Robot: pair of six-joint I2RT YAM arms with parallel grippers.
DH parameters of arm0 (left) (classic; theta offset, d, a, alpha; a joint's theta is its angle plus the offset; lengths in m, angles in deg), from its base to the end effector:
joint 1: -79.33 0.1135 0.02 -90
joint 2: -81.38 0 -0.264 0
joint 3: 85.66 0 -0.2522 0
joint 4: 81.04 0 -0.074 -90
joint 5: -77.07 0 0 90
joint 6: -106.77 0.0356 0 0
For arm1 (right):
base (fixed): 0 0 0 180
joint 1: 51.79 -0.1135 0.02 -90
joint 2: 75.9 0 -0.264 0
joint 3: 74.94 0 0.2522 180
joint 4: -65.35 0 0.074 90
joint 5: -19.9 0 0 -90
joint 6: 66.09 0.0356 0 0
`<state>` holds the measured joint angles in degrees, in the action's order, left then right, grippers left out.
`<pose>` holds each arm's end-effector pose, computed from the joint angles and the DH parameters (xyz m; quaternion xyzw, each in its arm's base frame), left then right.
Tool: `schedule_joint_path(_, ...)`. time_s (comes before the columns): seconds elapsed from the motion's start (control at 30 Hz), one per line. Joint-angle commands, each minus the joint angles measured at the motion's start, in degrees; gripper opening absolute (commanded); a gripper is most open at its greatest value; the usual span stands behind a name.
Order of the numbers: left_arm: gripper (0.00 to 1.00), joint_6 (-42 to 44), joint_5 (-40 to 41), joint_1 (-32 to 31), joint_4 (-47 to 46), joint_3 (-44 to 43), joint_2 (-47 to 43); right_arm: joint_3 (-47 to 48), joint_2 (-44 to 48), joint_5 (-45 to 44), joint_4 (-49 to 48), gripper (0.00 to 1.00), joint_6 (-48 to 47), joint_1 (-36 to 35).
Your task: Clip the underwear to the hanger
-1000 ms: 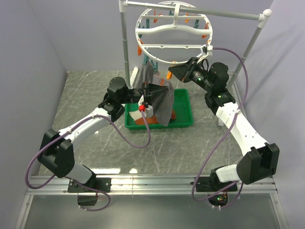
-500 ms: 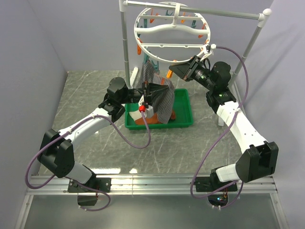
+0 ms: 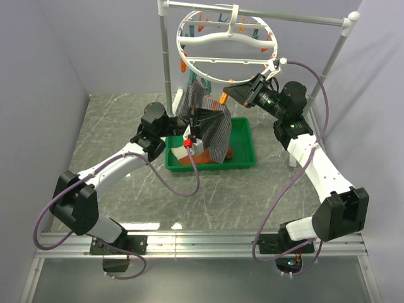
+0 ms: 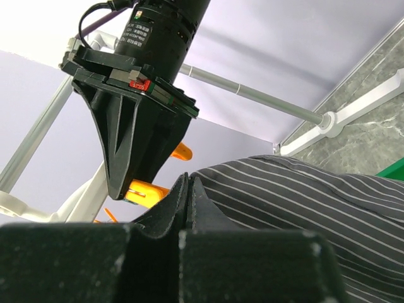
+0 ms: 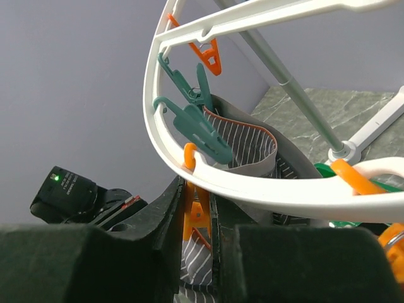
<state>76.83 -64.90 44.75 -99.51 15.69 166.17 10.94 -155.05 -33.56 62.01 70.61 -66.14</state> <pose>0.2644 -0.2163 0.3699 0.6458 0.1312 -0.1136 0.7436 0.3065 0.1003 0.4203 -0.0609 0.6527 0.5431 0.5247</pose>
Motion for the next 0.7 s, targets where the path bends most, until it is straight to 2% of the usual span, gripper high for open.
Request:
schedule_joint_path(0.0,0.00,-1.2,-0.2,-0.2,-2.8,-0.7,-0.5,1.1,0.8,1.6,-2.7,0.00,1.0,0.4)
schedule_joint_path(0.67,0.00,-1.6,3.4,-0.2,-4.5,-3.2,2.7,1.5,0.3,3.4,-2.3,0.00,1.9,0.4)
